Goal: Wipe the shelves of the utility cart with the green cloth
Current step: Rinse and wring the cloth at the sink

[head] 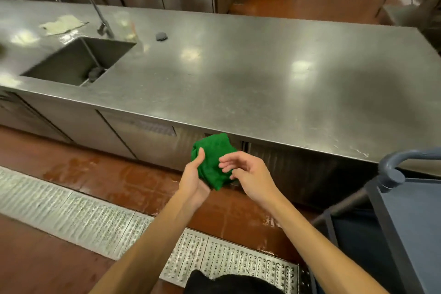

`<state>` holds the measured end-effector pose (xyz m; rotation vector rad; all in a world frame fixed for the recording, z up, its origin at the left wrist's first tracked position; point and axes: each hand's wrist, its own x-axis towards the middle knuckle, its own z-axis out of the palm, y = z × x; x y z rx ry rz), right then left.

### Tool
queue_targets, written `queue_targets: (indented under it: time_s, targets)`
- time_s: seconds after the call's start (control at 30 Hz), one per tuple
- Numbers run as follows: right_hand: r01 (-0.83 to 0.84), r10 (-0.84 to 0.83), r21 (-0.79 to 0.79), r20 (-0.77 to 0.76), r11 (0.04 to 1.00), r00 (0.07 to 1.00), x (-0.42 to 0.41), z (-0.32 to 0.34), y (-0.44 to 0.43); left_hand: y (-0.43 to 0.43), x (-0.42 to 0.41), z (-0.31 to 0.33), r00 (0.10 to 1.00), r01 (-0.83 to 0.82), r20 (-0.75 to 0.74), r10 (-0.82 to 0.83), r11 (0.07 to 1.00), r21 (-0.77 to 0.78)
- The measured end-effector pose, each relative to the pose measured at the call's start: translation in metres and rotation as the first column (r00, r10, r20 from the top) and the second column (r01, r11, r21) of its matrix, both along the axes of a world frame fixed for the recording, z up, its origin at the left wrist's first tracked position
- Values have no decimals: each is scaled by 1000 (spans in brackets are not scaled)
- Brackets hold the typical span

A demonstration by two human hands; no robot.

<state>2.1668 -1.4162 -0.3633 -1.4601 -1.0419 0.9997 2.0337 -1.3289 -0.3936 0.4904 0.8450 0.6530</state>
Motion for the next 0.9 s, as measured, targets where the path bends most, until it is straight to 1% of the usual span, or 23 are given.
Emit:
queue_targets:
  time_s: [0.07, 0.13, 0.2, 0.23, 0.3, 0.37, 0.43, 0.5, 0.53, 0.67, 0.73, 0.83, 0.9]
  targets:
    - [64, -66, 53, 32, 997, 997, -25, 8, 31, 28, -30, 2, 999, -46, -3, 46, 999, 1]
    - [88, -103, 102, 154, 991, 983, -46, 12, 63, 56, -59, 3, 998, -70, -9, 70, 998, -9]
    - [46, -68, 87, 273, 995, 960, -67, 13, 94, 80, -87, 5, 996, -79, -32, 79, 997, -7]
    - [24, -35, 42, 282, 999, 959, -77, 13, 109, 92, -101, 4, 996, -77, -46, 77, 997, 2]
    - [-21, 41, -101, 207, 995, 978, -100, 13, 137, 111, -126, 5, 994, -78, -69, 80, 997, 20]
    - [-84, 93, -220, 32, 972, 995, -123, 8, 164, 127, -148, 5, 994, -84, -72, 87, 995, 46]
    - [-136, 99, -269, -147, 953, 984, -147, 3, 193, 143, -168, 6, 991, -101, -78, 108, 991, 83]
    - [-165, 82, -280, -286, 946, 955, -166, 0, 221, 161, -184, 7, 988, -111, -94, 122, 987, 116]
    - [-170, 76, -279, -318, 945, 945, -173, -1, 236, 170, -192, 8, 985, -121, -104, 135, 984, 134]
    - [-138, 51, -239, -339, 961, 939, -198, -11, 296, 212, -221, 16, 966, -139, -181, 186, 959, 246]
    - [-114, 27, -217, -365, 970, 931, -211, -15, 329, 240, -233, 20, 944, -137, -246, 219, 940, 313]
    - [-94, 5, -194, -418, 976, 908, -229, -15, 383, 293, -247, 23, 885, -88, -377, 273, 893, 441]
    - [-86, -1, -177, -443, 980, 897, -239, -12, 422, 332, -256, 27, 826, -70, -462, 324, 871, 486]
